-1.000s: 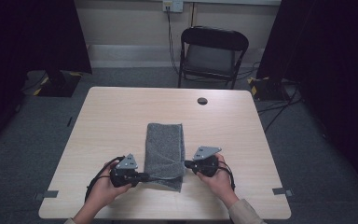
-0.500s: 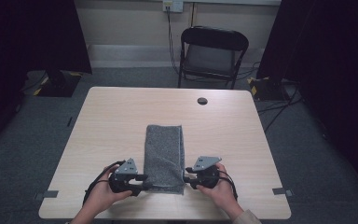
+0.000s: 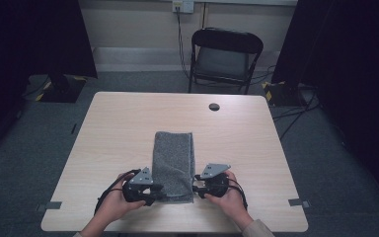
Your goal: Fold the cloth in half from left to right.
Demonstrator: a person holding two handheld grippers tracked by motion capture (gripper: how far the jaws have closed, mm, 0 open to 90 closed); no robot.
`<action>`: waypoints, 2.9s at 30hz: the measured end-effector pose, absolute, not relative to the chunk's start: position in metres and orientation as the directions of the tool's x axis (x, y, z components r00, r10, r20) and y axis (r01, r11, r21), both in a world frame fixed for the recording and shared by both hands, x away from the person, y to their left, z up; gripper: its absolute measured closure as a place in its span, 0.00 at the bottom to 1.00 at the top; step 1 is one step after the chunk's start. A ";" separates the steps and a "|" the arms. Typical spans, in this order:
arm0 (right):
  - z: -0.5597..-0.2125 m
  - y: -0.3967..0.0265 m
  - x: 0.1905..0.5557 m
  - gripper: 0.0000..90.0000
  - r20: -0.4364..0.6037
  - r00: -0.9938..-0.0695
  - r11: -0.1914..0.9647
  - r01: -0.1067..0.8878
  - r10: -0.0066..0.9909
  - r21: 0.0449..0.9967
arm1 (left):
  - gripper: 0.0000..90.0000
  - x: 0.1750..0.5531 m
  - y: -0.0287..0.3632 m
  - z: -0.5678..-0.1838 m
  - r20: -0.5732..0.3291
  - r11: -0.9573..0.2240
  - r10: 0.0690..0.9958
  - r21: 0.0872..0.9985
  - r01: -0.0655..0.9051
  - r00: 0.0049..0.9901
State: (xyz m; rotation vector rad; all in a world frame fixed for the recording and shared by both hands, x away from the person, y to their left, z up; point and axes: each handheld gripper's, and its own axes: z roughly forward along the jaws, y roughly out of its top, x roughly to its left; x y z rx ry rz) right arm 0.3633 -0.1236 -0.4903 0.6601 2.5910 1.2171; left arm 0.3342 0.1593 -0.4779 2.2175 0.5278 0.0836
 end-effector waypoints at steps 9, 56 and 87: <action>-0.491 -0.121 0.350 0.57 0.040 -0.883 0.566 0.333 0.467 0.754 | 0.99 0.334 0.158 -0.484 -0.181 -0.572 0.405 0.714 0.402 0.896; -0.489 -0.114 0.355 0.85 0.023 -0.903 0.617 0.312 0.430 0.722 | 0.55 0.333 0.178 -0.488 -0.097 -0.591 0.460 0.708 0.387 0.882; -0.489 -0.117 0.396 0.64 0.001 -0.872 0.564 0.317 0.489 0.762 | 0.37 0.324 0.171 -0.485 -0.112 -0.601 0.434 0.703 0.380 0.894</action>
